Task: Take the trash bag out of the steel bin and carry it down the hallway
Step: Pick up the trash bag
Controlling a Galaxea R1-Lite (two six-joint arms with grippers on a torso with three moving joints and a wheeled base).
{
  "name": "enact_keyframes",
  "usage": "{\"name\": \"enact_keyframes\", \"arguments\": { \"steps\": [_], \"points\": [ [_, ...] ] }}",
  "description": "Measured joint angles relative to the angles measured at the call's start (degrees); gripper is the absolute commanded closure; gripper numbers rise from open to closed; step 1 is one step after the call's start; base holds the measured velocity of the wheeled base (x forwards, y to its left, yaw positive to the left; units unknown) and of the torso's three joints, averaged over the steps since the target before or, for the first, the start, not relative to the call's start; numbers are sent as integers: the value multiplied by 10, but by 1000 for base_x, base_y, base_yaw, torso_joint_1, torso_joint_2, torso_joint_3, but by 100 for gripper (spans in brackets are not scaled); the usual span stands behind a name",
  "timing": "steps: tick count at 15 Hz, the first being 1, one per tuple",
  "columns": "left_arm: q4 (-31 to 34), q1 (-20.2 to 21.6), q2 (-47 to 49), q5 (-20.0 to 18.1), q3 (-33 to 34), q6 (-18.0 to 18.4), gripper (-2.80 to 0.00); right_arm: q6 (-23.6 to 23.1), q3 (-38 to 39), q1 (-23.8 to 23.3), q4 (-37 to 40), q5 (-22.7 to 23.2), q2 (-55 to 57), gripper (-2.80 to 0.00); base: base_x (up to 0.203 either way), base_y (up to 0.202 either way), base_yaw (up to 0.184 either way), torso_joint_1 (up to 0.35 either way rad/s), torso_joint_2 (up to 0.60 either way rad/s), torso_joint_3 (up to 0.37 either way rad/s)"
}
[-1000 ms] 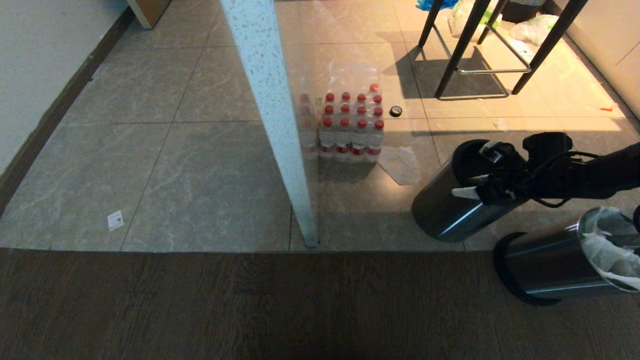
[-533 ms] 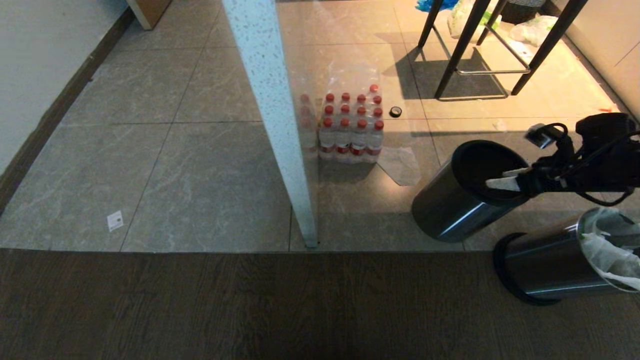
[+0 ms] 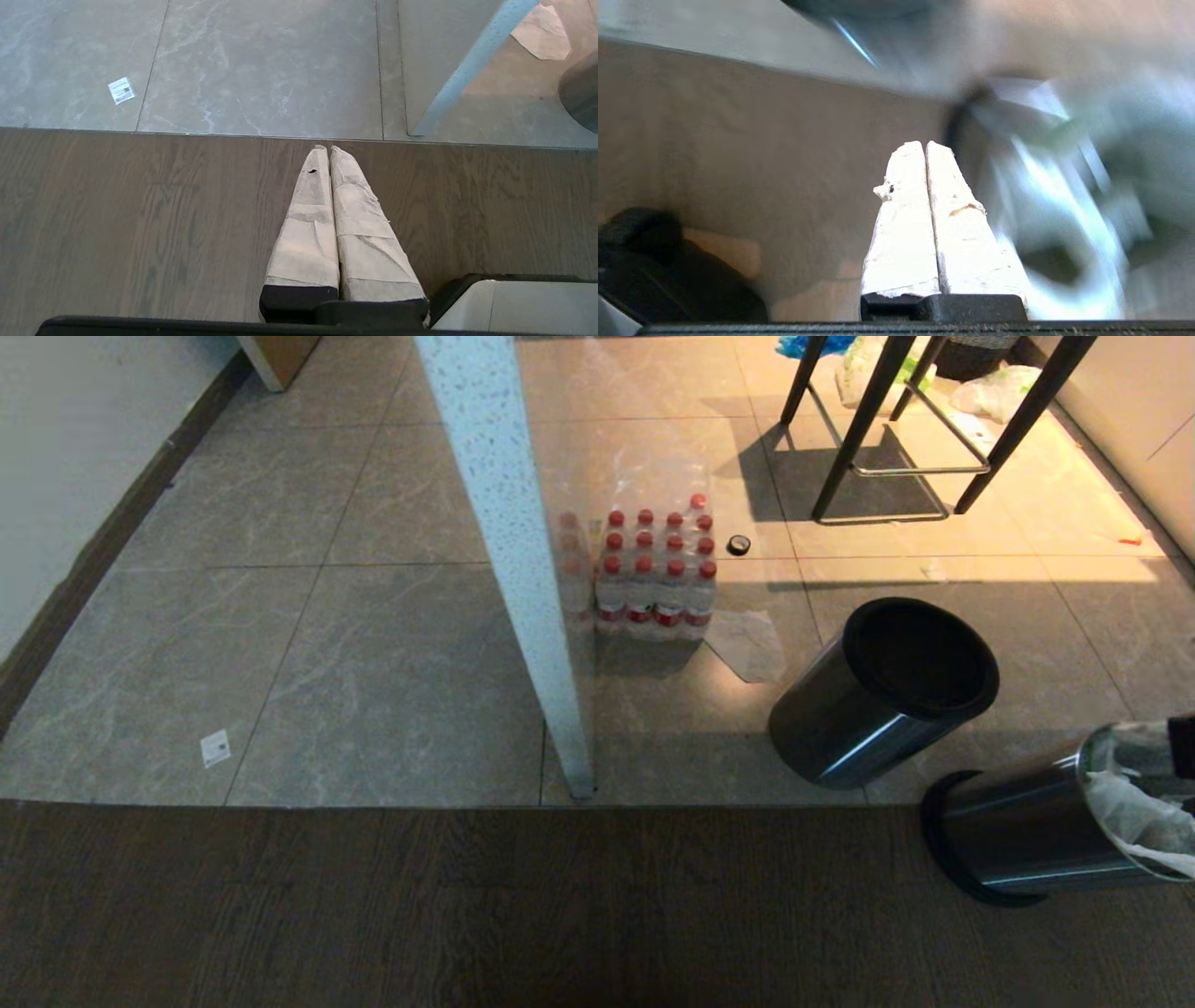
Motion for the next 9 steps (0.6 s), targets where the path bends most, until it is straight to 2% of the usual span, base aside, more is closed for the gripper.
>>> {"name": "enact_keyframes", "arguments": {
  "steps": [4, 5, 9],
  "points": [
    [0, 0, 0, 0, 0, 0, 0, -11, 83, -126, 1, -2, -36, 0, 0, 0, 0, 0, 0, 0],
    [0, 0, 0, 0, 0, 0, 0, -12, 95, -147, 4, -7, -39, -280, 0, 0, 0, 0, 0, 0],
    [0, 0, 0, 0, 0, 0, 0, -12, 112, -212, 33, -25, -21, -280, 0, 0, 0, 0, 0, 0]
  ]
}}
